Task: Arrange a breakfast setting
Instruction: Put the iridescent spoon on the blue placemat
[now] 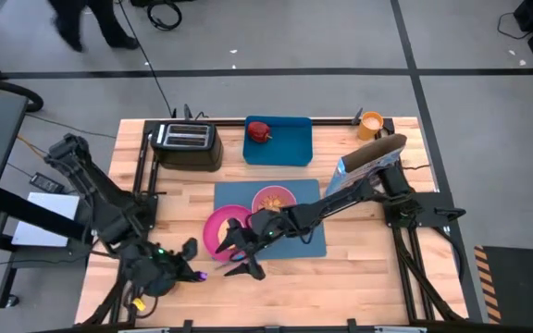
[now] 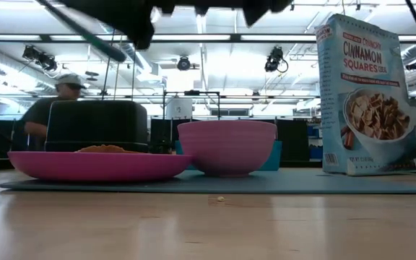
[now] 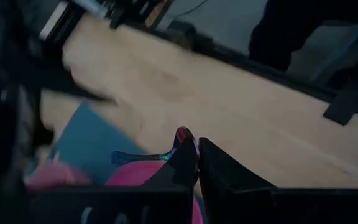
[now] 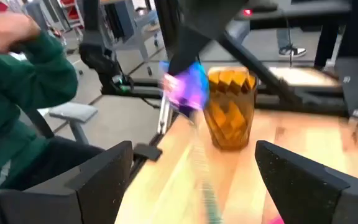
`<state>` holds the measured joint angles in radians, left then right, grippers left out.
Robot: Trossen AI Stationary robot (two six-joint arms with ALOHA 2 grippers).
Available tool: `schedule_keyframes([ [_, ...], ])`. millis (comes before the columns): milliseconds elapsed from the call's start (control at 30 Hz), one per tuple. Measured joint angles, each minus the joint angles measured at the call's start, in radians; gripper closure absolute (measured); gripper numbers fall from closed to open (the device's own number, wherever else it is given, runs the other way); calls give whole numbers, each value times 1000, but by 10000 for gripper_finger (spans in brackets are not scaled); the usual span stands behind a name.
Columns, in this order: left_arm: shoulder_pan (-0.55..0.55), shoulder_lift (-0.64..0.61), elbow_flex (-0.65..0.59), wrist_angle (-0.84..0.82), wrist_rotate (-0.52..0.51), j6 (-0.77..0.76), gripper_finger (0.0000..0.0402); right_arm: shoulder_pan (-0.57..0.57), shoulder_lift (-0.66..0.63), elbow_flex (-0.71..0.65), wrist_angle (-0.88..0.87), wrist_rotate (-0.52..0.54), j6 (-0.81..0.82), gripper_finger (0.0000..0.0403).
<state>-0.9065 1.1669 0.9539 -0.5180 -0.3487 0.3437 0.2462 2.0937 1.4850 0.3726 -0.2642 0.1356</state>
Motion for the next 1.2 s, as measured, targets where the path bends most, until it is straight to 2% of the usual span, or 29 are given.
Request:
schedule_keyframes([
  [100,43,22,0,49,78,113,388,-1,34,3,8,-9,1,55],
  [233,96,31,0,68,90,224,388,2,51,4,15,-62,28,55],
  [467,191,31,0,83,164,333,388,16,47,4,-3,-57,38,62],
  [567,217,31,0,78,183,344,388,15,47,4,-18,-52,70,89],
  [900,227,31,0,56,190,331,388,12,47,4,2,-4,81,235],
  [1033,218,31,0,56,190,316,388,13,47,4,9,1,81,262],
  [1200,199,31,0,56,190,315,388,12,47,4,8,-9,82,270],
])
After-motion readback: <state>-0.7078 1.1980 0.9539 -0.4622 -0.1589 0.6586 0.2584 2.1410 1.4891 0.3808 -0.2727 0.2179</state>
